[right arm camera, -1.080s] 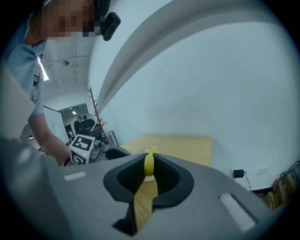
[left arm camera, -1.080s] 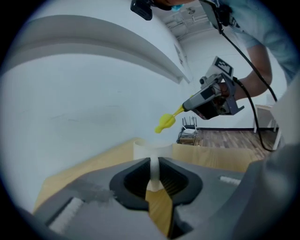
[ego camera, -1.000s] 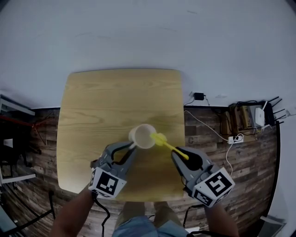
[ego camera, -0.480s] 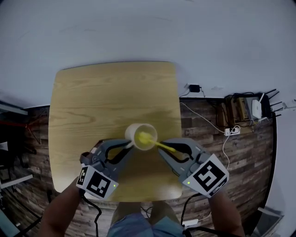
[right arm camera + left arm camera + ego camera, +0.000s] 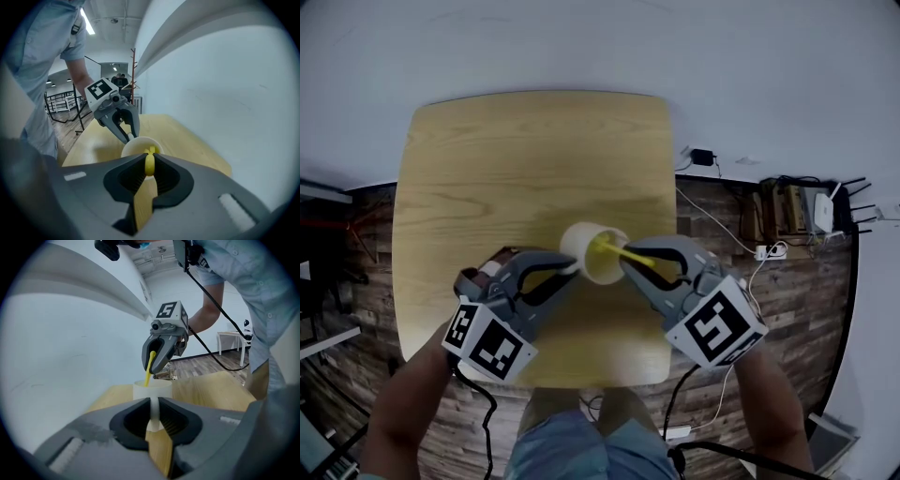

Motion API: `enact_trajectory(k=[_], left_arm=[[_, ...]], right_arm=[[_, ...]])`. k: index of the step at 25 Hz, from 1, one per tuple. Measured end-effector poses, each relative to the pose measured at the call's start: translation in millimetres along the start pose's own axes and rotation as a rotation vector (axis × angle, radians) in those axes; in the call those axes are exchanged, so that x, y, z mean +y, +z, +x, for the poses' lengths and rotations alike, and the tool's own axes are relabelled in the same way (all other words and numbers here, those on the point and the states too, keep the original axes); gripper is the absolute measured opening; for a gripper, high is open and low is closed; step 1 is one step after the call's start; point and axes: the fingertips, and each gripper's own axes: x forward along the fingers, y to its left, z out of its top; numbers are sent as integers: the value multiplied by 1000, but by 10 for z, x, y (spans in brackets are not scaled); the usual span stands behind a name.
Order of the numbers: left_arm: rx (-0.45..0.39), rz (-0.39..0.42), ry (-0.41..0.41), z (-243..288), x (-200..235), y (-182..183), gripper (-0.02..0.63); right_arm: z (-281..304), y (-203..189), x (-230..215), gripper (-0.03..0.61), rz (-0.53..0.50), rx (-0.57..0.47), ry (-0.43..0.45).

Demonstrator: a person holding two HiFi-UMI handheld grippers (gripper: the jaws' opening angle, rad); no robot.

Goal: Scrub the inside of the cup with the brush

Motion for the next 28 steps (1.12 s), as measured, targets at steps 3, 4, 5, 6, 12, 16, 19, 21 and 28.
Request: enact_trajectory(k=[3,4,5,6,12,16,19,21,28], left_arm=[[1,6,-1,13,-14,18,75],[1,10,0,14,-17,20,75],[1,14,1,12,-20,20,75],[0,19,5,8,-26,19,75],[-7,22,46,-5,-42,24,75],[-3,33,54,28,-28,35,75],[2,51,56,33,-48,44,75],[7,71,56,44,-73,57,75],[19,135,40,64,-137,96,75]], right_arm=[[7,-68,-15,38,1,30,-14],[14,-103,-18,38,7,46,-18],[24,-144,-19,38,15,66,-17],[31,-189,-16,38,25,88,-14],[29,-363,58,38,110,178,25],[17,-404,102,38,184,205,60],[0,-414,174,38,234,213,99],[-10,-406,214,38,261,209,123],[-10,-172,309,38,310,128,146]])
